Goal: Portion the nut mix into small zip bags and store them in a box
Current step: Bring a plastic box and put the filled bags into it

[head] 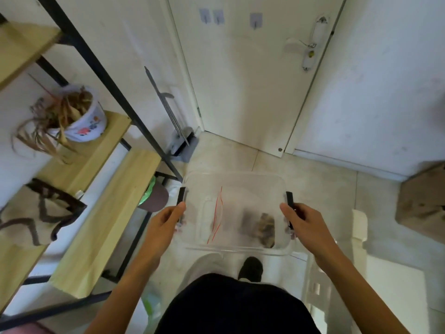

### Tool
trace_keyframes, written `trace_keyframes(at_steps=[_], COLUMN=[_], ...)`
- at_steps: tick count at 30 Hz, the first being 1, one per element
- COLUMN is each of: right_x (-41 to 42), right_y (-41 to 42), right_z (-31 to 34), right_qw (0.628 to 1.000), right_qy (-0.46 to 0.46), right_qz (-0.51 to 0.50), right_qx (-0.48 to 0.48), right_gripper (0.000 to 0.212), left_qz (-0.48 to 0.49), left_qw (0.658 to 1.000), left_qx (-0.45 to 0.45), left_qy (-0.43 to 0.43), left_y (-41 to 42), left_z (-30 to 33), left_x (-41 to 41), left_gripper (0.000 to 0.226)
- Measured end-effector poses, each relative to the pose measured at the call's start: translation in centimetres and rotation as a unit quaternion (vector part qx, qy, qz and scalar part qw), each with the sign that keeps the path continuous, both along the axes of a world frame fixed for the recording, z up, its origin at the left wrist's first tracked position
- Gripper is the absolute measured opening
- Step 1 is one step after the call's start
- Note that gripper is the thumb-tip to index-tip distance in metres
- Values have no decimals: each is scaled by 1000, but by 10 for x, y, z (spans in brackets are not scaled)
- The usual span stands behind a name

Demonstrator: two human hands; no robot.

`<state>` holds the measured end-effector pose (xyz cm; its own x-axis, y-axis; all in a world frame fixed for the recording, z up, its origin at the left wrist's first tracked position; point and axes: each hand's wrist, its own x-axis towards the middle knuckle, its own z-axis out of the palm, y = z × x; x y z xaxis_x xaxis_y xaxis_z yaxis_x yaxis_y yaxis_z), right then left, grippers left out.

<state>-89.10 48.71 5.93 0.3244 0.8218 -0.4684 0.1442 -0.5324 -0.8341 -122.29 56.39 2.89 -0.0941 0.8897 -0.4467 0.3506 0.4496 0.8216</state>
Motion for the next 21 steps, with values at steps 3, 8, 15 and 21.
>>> trace_keyframes(at_steps=[3, 8, 15, 21], right_x=[10, 3, -50, -122], right_y=[44, 129, 268, 378], right_z=[5, 6, 13, 48], right_qw=[1000, 999, 991, 972], right_qy=[0, -17, -3, 21], right_qz=[17, 42, 132, 222], right_qx=[9, 16, 32, 76], right_gripper=[29, 30, 38, 27], left_qz=[27, 81, 197, 264], left_qw=[1000, 996, 979, 960], left_qx=[-3, -5, 29, 86], left_qy=[-9, -41, -53, -37], left_y=[27, 79, 147, 187], left_z=[5, 11, 24, 57], left_x=[6, 5, -50, -113], left_gripper=[49, 45, 57, 61])
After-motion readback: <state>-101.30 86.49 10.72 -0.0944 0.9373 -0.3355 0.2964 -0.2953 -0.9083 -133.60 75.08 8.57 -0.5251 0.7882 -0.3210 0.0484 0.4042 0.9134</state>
